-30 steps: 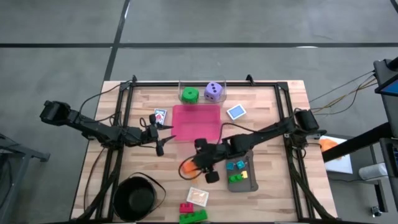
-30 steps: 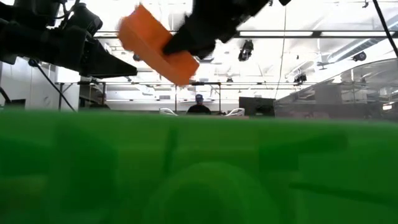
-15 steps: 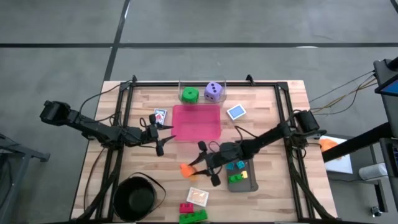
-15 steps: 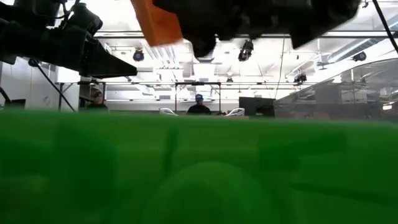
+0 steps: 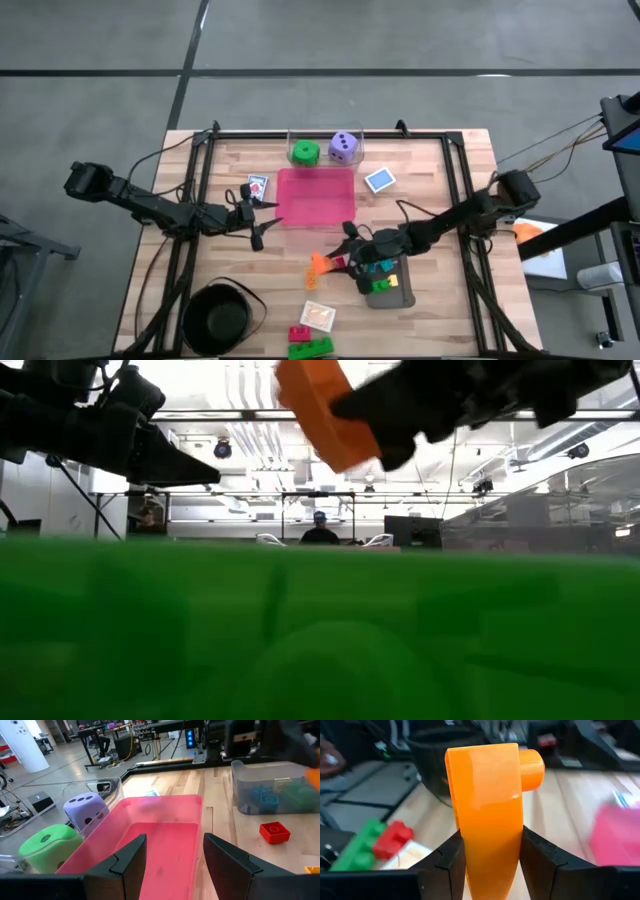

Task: Pick & Place Toys
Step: Put the big orange game piece into the black bin

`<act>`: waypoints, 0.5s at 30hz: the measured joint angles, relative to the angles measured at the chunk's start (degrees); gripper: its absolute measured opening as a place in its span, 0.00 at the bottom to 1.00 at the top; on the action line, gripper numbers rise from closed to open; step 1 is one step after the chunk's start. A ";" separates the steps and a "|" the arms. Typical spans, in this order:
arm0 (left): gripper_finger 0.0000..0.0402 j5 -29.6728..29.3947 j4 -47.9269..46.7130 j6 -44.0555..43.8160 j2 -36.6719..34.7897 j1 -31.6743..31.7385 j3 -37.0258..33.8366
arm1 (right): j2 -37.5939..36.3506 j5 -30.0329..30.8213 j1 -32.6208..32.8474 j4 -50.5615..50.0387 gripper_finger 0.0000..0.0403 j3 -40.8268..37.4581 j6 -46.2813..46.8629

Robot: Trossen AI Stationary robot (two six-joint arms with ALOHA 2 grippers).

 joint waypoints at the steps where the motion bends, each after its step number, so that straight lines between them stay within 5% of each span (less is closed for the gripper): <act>1: 0.49 0.00 0.01 -0.02 0.02 0.00 0.00 | -1.67 1.04 0.36 -3.25 0.36 -0.55 0.93; 15: 0.49 -0.02 0.19 -0.15 0.02 0.02 0.00 | -21.31 8.91 6.22 -49.37 0.36 -0.57 21.28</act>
